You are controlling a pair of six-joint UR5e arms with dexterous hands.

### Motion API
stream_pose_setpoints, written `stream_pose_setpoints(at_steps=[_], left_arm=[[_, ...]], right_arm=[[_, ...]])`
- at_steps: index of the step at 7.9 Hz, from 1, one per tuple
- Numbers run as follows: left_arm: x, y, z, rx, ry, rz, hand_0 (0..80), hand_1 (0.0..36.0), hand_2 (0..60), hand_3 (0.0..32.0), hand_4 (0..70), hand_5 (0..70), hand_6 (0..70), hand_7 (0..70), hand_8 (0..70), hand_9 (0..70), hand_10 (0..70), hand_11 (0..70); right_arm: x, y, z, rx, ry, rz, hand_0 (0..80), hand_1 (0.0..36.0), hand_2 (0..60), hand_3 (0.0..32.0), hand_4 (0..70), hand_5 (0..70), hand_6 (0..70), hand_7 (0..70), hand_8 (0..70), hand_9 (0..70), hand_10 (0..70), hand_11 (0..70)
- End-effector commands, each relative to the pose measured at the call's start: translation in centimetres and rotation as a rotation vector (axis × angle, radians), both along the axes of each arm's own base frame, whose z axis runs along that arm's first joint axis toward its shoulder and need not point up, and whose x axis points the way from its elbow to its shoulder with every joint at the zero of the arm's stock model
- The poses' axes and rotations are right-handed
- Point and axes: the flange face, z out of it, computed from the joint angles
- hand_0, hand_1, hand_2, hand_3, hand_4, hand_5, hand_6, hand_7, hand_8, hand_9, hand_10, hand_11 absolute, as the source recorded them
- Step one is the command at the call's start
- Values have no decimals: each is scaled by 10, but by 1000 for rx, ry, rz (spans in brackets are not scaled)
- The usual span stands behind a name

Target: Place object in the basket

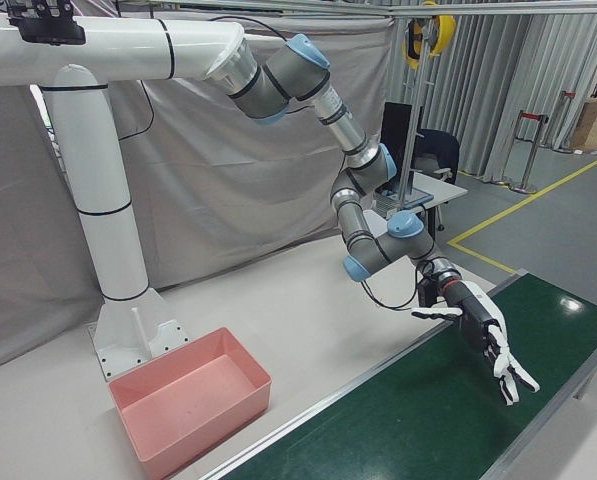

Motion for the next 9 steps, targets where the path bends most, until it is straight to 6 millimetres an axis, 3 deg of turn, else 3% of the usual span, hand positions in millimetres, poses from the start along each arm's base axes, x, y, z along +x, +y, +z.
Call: stream_pose_setpoints(at_steps=[1,7,9], left_arm=[[0,0,0,1,0,0,488,94,0,56,120,237,11,3,94,95,73,117],[0,0,0,0,1,0,491,89,0,60,120,233,10,3,90,90,74,118],[0,0,0,1,0,0,502,93,0,50,134,189,18,17,92,94,74,119]], right_arm=[[0,0,0,0,0,0,0,0,0,0,0,0,0,0,0,0,0,0],[0,0,1,-1,0,0,0,0,0,0,0,0,0,0,0,0,0,0],[0,0,0,0,0,0,0,0,0,0,0,0,0,0,0,0,0,0]])
